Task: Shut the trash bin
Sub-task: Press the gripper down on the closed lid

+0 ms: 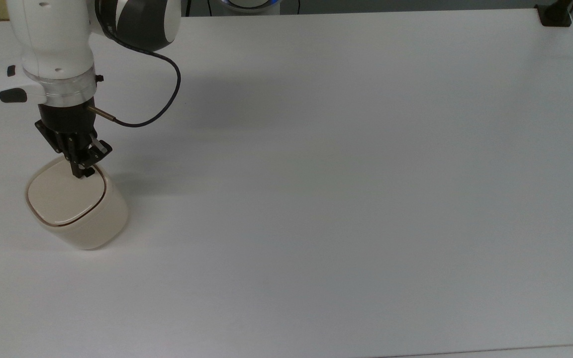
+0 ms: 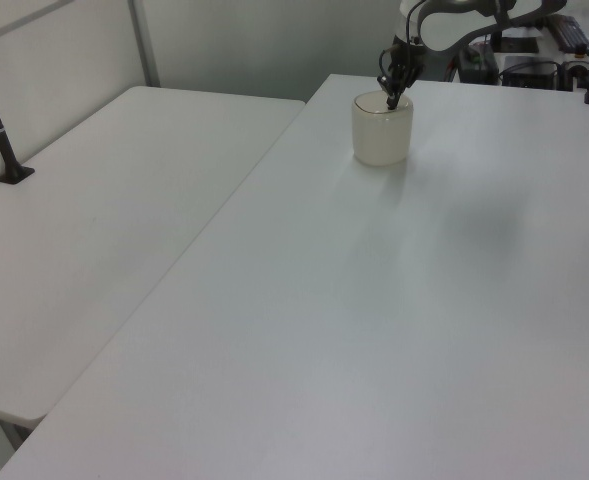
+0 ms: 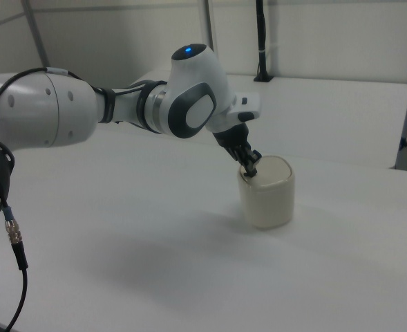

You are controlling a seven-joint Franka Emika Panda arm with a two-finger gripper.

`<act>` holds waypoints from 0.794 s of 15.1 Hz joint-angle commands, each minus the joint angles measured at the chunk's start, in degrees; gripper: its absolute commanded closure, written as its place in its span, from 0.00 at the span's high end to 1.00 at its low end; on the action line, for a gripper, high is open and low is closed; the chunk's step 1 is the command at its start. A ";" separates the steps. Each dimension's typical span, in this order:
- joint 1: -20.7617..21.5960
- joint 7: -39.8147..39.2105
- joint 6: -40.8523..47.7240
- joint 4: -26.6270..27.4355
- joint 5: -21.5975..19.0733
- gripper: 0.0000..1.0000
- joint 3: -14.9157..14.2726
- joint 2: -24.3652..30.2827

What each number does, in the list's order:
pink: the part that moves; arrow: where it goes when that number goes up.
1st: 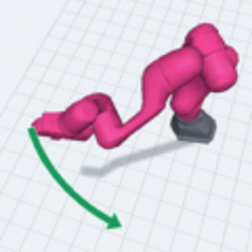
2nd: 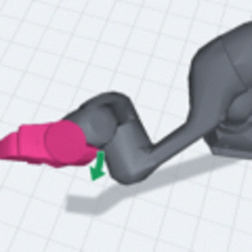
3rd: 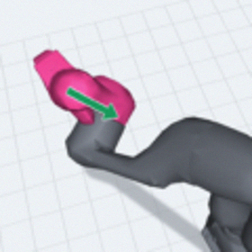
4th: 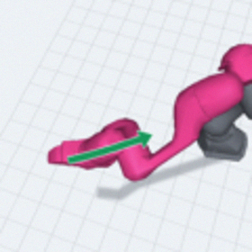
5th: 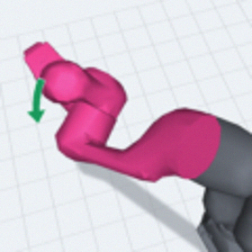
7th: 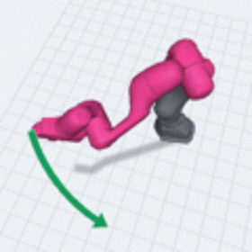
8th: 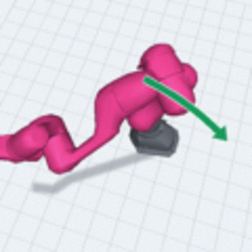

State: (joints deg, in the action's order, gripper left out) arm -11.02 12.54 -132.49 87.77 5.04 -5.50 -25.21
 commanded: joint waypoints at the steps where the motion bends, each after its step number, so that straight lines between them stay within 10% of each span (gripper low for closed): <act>1: -0.05 -1.46 0.39 0.83 0.06 0.02 -0.12 -0.72; 12: 2.65 -1.46 2.23 -0.31 0.14 0.03 0.23 4.27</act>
State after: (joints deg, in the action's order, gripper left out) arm -10.99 11.94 -132.49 87.24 5.05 -5.46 -25.23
